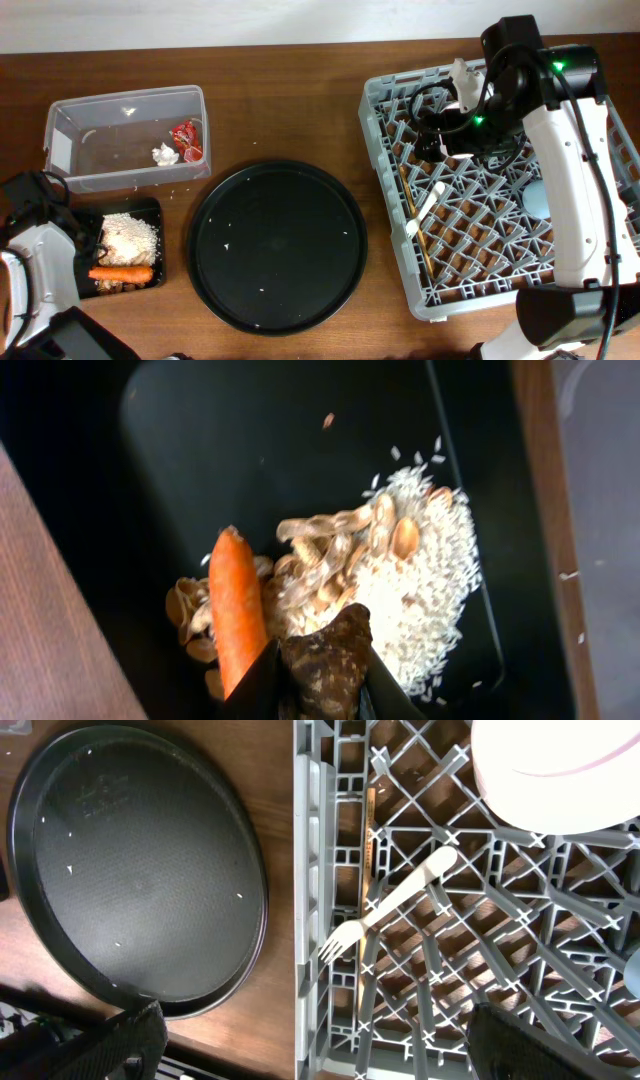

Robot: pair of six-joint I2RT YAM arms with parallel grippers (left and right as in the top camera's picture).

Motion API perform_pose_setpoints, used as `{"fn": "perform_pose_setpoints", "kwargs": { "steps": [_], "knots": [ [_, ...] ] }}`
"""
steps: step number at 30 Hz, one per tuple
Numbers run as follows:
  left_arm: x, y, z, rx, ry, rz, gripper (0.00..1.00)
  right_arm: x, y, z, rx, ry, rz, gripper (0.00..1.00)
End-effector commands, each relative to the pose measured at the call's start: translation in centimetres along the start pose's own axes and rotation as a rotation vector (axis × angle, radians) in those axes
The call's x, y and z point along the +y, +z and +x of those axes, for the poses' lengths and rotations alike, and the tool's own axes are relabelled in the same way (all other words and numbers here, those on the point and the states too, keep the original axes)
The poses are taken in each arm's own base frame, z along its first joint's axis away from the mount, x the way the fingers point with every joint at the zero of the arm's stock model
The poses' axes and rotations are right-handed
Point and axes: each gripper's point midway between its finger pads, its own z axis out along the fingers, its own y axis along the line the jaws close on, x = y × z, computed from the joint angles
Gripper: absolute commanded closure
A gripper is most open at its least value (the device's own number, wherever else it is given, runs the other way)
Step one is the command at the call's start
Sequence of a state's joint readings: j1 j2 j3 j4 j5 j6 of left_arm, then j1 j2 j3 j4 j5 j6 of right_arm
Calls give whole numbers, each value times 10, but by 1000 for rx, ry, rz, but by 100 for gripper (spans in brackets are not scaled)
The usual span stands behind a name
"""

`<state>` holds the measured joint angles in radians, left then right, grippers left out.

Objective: Sort waste into correct bins and load items into the dishwasher rack

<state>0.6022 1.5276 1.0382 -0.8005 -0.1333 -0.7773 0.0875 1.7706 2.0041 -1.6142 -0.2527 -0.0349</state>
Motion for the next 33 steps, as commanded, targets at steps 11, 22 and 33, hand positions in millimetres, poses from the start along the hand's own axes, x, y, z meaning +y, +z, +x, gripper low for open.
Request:
{"fn": "perform_pose_setpoints", "kwargs": {
  "steps": [11, 22, 33],
  "knots": [
    [14, 30, -1, 17, 28, -120, 88, -2, 1, 1, 7, -5, 3, 1],
    [15, 35, 4, 40, 33, -135, 41, -2, 1, 1, 7, -5, 3, 1],
    [-112, -58, 63, 167, 571, 539, 4, -2, 1, 0, 3, -6, 3, 1]
  ]
}}
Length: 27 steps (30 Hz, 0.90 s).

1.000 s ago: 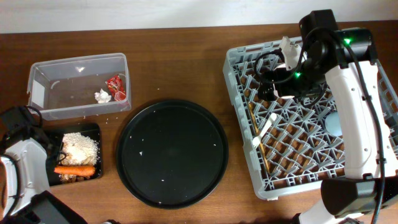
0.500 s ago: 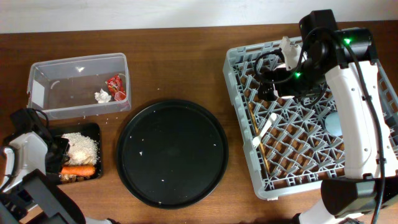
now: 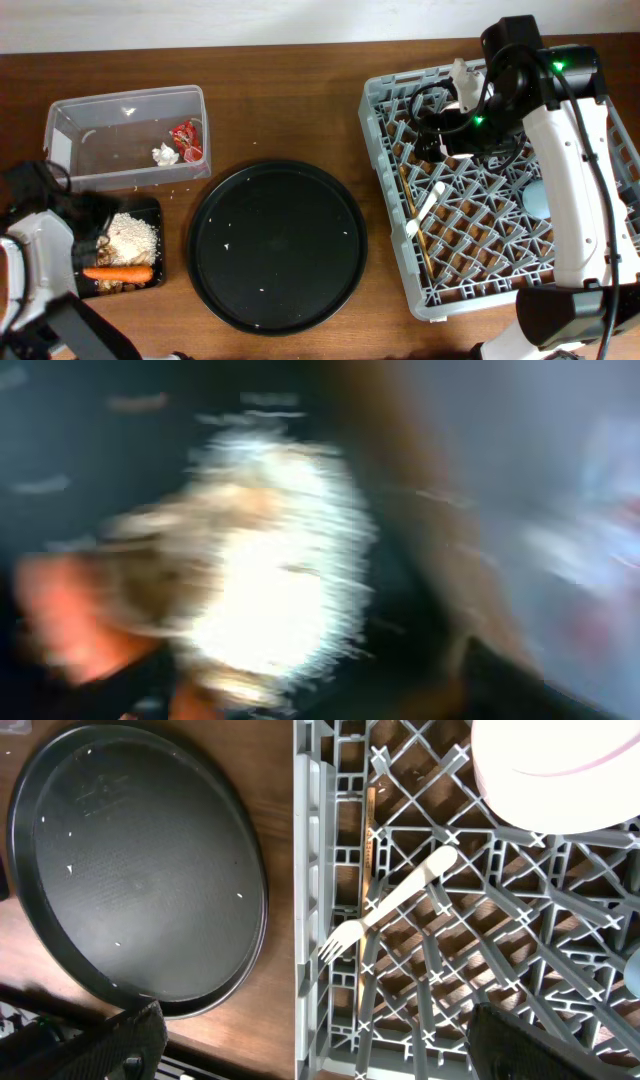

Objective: Sort waste into correct bins and load items into the dishwasher rack

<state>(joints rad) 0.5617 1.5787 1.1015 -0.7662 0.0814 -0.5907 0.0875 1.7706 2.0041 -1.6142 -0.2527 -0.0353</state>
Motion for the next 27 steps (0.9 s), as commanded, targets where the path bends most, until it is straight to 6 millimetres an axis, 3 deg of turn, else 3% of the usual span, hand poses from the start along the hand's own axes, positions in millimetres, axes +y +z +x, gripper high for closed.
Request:
{"fn": "perform_pose_setpoints", "kwargs": {
  "steps": [1, 4, 6, 7, 8, 11, 18, 21, 27],
  "knots": [
    [-90, -38, 49, 73, 441, 352, 1, -2, 1, 0, 3, -5, 3, 1],
    [-120, -43, 101, 122, 695, 396, 1, -2, 1, 0, 3, -5, 4, 1],
    [-132, -46, 132, 152, 849, 420, 1, -2, 1, 0, 3, -5, 4, 1],
    [-140, -48, 157, 164, 993, 434, 1, -2, 1, 0, 3, -5, 4, 1],
    [-143, -48, 166, 151, 1074, 416, 1, -2, 1, 0, 2, -6, 4, 1],
    [-136, -49, 167, 91, 1163, 252, 1, -2, 2, -1, 0, -10, 5, 1],
    [-123, -113, 163, 182, 1148, 169, 1, -2, 4, 2, 14, -7, 3, 1],
    [-108, -124, 165, 203, 1149, 135, 1, -3, 10, 13, 65, 6, 0, 1],
    [-94, -153, 149, -23, 1145, 166, 1, -8, 30, 31, 120, 33, -1, 1]
  ]
}}
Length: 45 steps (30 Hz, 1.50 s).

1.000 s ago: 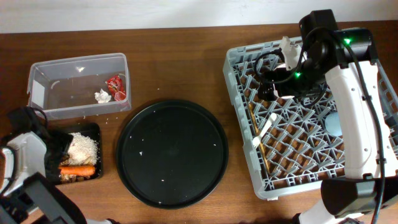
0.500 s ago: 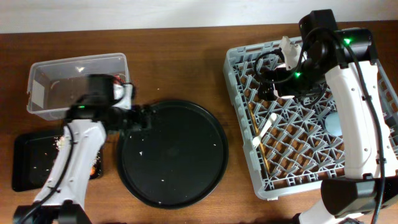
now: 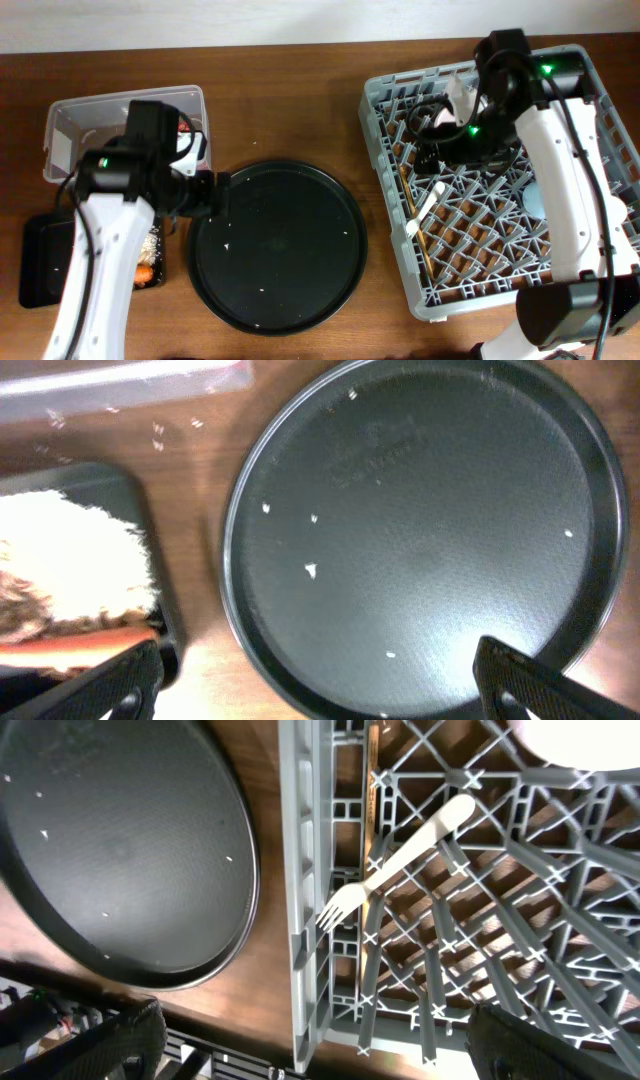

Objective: Sort waste into correct bins and load items into the dishwasher rack

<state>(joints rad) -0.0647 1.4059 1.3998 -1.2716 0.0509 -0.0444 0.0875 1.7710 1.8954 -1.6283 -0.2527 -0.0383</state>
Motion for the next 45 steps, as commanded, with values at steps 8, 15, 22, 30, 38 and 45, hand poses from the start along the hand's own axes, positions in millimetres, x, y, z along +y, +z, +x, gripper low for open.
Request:
{"fn": "perform_pose_setpoints", "kwargs": {
  "steps": [8, 15, 22, 30, 38, 45],
  "knots": [
    [9, -63, 52, -524, -4, -28, 1, -6, 12, 33, -300, -12, 21, 1],
    [9, -70, 74, -628, -2, -21, 1, -24, -22, 86, -592, 14, 172, 1],
    [10, -68, 77, -612, -2, -23, 1, -18, -43, 98, -684, -2, 168, 1],
    [10, -68, 77, -611, -2, -23, 1, -21, -32, 92, -635, 7, 170, 1],
    [10, -68, 77, -611, -2, -23, 1, -25, -18, 87, -573, 17, 172, 1],
    [10, -68, 77, -611, -2, -23, 1, -19, -42, 100, -686, -2, 168, 1]
  ]
}}
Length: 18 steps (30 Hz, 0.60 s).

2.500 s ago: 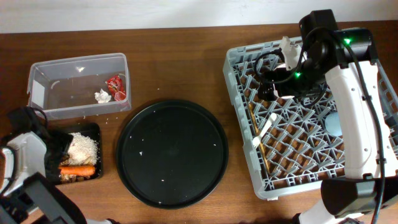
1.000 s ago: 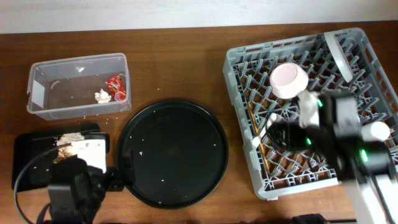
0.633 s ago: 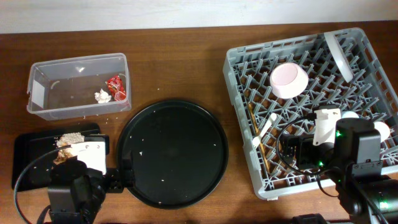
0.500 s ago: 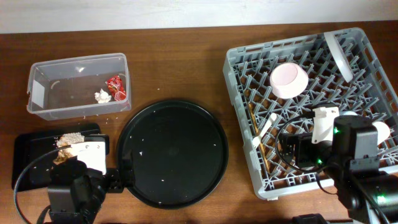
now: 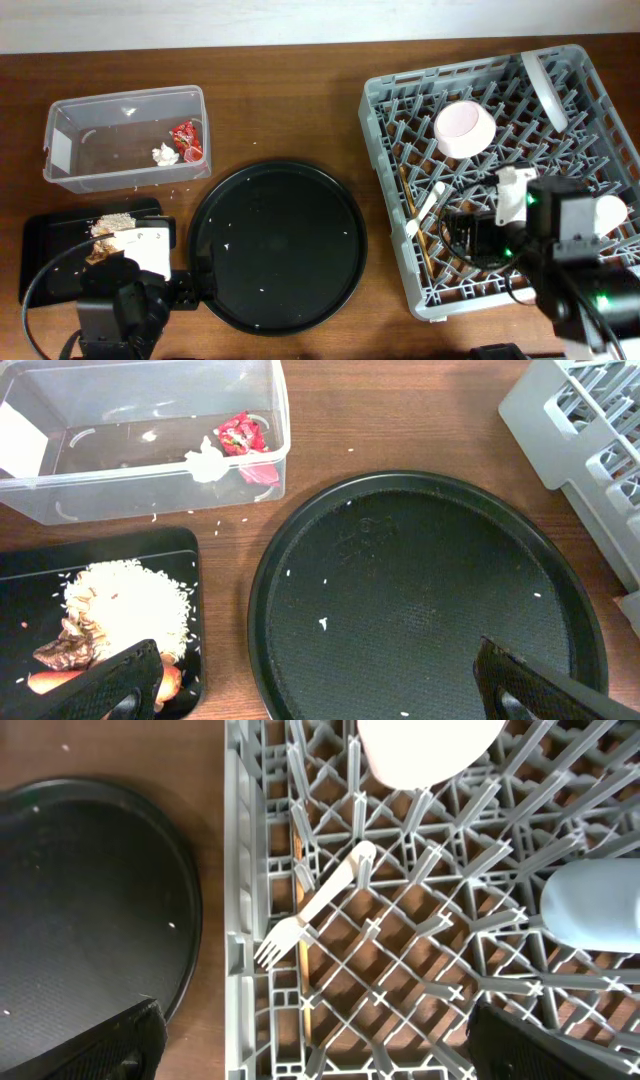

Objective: Sort waste into correct bins and load items into the dishwasher rack

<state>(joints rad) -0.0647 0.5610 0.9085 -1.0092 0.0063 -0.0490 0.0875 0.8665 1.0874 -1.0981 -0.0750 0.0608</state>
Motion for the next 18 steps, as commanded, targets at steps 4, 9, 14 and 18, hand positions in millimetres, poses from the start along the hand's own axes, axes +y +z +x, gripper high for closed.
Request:
{"fn": "perform_pose_setpoints", "kwargs": {
  "steps": [4, 9, 14, 18],
  "knots": [
    [2, 1, 3, 6, -11, -13, 1, 1, -39, 0, -164, 1, 0, 1],
    [2, 1, 3, 7, -11, -13, 1, -2, -37, 33, -199, -1, 3, 1],
    [2, 1, 3, 6, -11, -13, 1, -36, -11, 64, -313, 20, 167, 1],
    [2, 1, 3, 6, -11, -13, 1, -35, -11, 57, -500, 23, 152, 1]
  ]
}}
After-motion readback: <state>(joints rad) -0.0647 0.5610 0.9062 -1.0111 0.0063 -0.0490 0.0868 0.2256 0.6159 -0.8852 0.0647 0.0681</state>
